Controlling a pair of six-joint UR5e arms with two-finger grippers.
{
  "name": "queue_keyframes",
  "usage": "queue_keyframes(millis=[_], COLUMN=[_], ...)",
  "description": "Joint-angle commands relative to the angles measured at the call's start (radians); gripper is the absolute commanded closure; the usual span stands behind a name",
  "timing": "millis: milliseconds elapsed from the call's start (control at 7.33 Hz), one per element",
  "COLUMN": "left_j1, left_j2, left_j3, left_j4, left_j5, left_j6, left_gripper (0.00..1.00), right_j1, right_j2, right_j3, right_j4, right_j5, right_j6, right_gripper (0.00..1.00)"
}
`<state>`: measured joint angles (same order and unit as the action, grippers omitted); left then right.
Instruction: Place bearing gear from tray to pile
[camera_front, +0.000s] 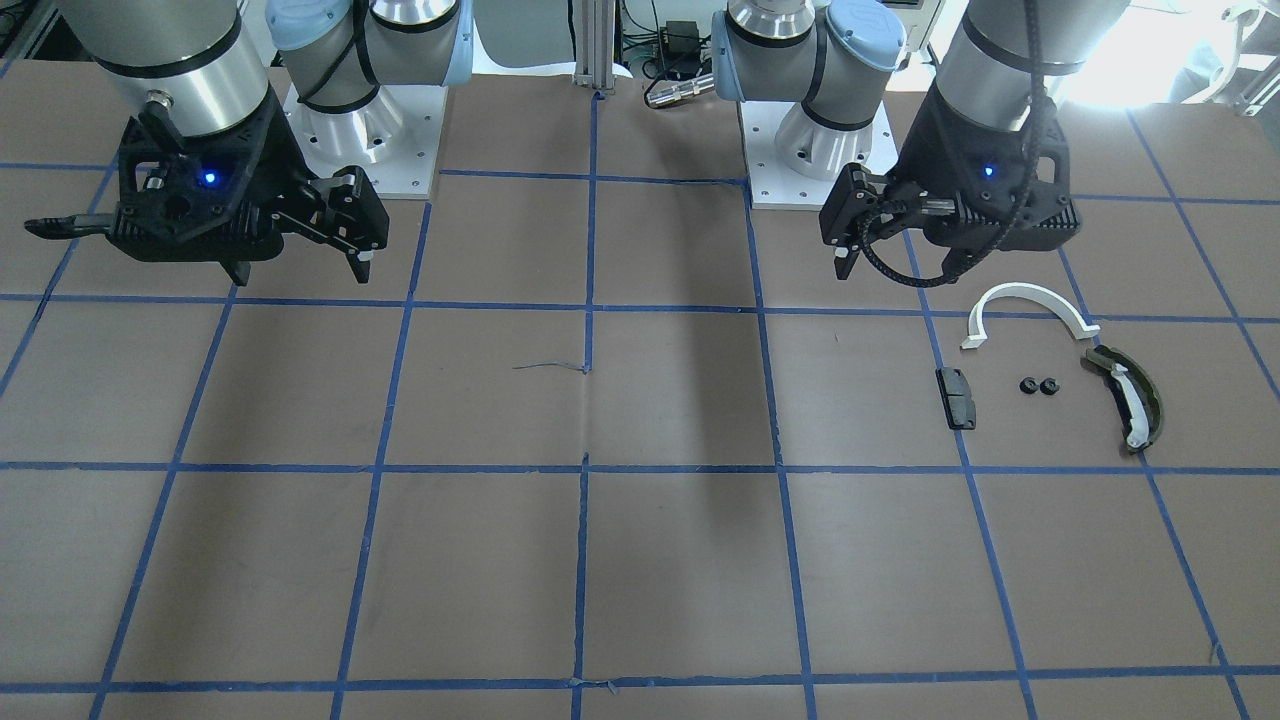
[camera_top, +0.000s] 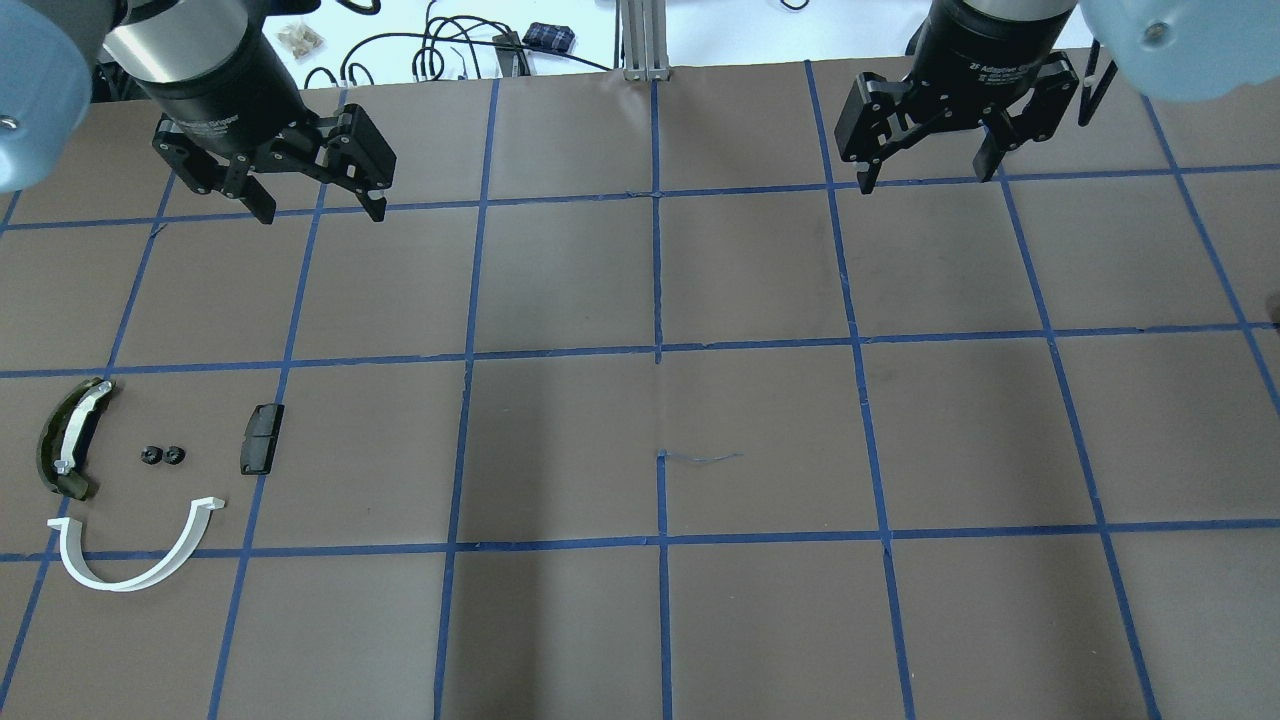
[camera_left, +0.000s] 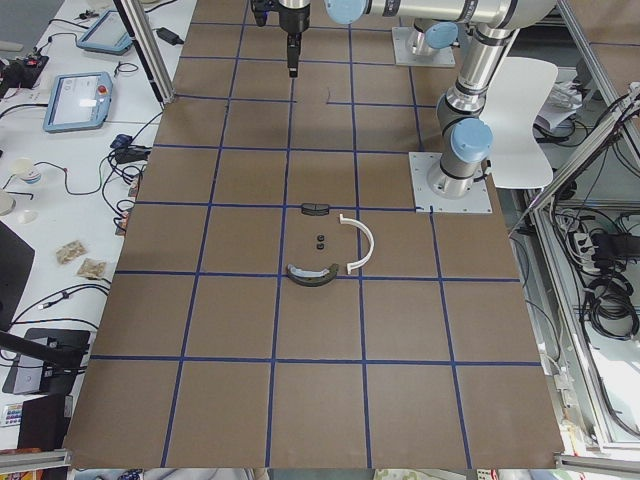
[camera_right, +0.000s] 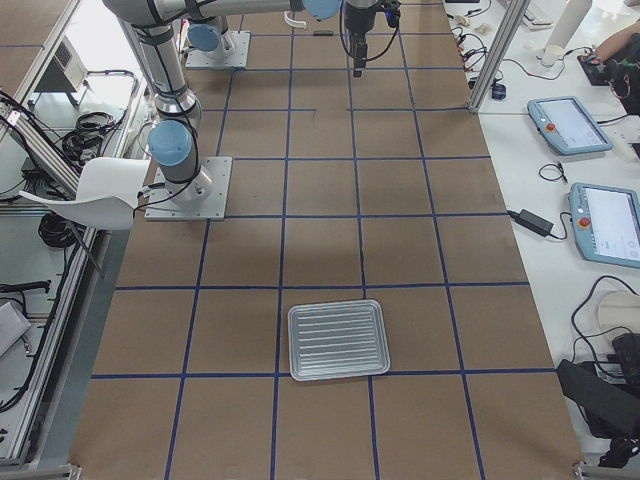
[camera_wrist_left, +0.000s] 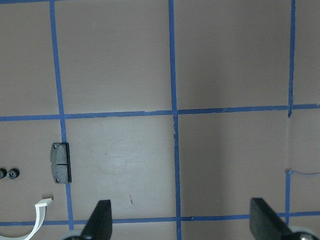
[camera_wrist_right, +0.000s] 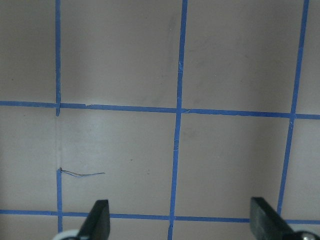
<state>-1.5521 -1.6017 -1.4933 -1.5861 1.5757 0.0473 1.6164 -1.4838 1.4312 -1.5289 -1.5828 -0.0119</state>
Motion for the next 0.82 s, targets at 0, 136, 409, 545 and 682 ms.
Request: queue_keyframes(millis=[0,136,409,545,682], left_j1=[0.0,-0.002,-0.003,-0.003,-0.003], left_j2=[-0.001,0.002,0.009,0.009,0.008], left_j3=[-0.001,-0.005,-0.01,-0.008,-0.008], left_j4=[0.0,0.0,-0.002,-0.002,-0.002], left_j5=[0.0,-0.002,-0.017,-0.017,-0.017], left_j6=[0.0,-0.001,-0.001,-0.001,-0.001], left_gripper=[0.04,0.04,0.04,0.04,0.04], right_j1=[0.005,0.002,0.002,0.005,0.005], right_j2=[-0.001,-0.001,-0.001,-0.001,-0.001], right_j3=[-0.003,-0.005,-0.003,-0.003,-0.002], right_j4=[0.0,0.001,0.001,0.0,0.0], right_j5=[0.003,0.001,0.0,0.001,0.001], right_j6=[0.003,0.0,0.001,0.001,0.003], right_gripper=[0.0,0.0,0.0,0.0,0.0])
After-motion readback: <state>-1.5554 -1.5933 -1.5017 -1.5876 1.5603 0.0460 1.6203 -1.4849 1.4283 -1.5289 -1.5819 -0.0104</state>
